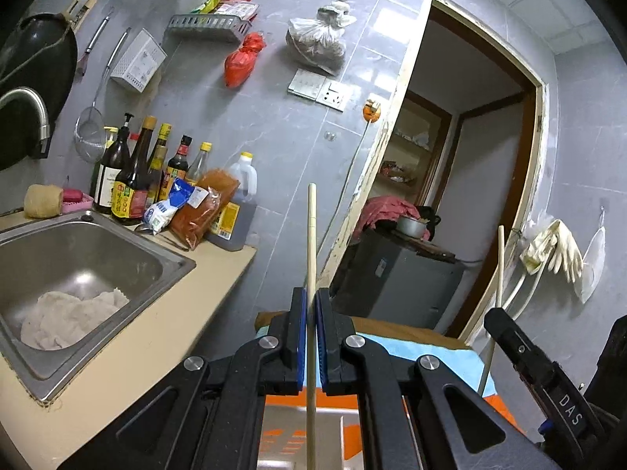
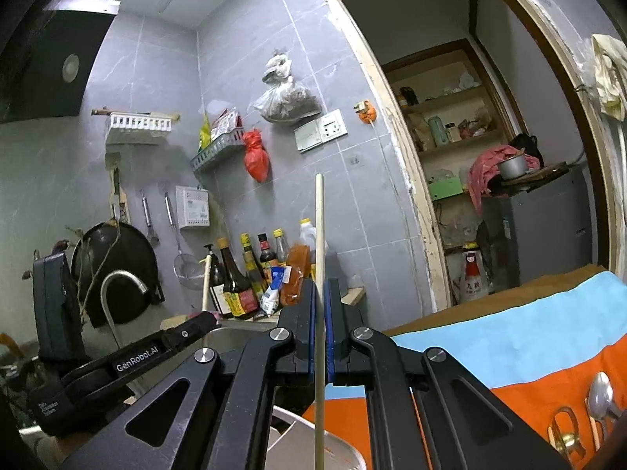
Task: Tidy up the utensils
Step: 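Lift both chopsticks and carry them over the white utensil holder, then lower the chopsticks into the holder and open both tools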
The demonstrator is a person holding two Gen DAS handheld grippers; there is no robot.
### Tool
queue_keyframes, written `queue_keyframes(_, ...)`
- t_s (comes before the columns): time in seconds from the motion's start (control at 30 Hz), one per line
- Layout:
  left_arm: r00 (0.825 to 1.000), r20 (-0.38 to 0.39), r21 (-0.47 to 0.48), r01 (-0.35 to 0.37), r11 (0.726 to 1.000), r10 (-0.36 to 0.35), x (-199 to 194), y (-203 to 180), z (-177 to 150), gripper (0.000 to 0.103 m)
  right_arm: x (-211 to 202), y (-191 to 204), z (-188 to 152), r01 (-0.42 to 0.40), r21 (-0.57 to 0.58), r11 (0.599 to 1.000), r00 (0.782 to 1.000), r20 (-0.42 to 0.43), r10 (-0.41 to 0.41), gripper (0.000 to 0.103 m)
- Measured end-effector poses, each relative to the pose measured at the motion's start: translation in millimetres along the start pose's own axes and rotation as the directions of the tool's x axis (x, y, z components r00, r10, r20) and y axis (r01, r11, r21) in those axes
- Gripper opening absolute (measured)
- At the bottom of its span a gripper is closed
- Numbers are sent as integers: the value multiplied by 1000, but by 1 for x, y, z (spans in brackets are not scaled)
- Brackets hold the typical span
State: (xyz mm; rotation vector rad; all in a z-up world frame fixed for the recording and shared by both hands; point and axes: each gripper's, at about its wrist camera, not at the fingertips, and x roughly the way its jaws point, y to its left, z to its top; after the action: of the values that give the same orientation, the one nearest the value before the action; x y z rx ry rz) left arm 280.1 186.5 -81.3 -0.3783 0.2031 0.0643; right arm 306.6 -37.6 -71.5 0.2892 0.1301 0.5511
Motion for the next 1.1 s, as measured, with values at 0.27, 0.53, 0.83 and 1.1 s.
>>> queue_keyframes(0.27, 999, -41, 11, 10, 1000, -9, -5, 4, -1, 5, -4, -1, -7, -23, -22, 1000, 1000, 0, 23, 4)
queue_keyframes(0.53, 997, -74, -24, 30, 999, -32, -14, 7, 0, 26, -10, -6, -12, -21, -6, 1000, 999, -47, 21, 7)
queue_keyframes(0.83, 997, -60, -37, 36, 999, -38, -25, 1, 8, 50, -24, -13, -5, 2, 4, 1000, 998, -59, -2, 22)
queue_keyframes(1.1, 997, -51, 14, 64, 998, -63, -38, -29, 14, 72, -52, -29, 19, 66, 11, 998, 997, -45, -65, 31)
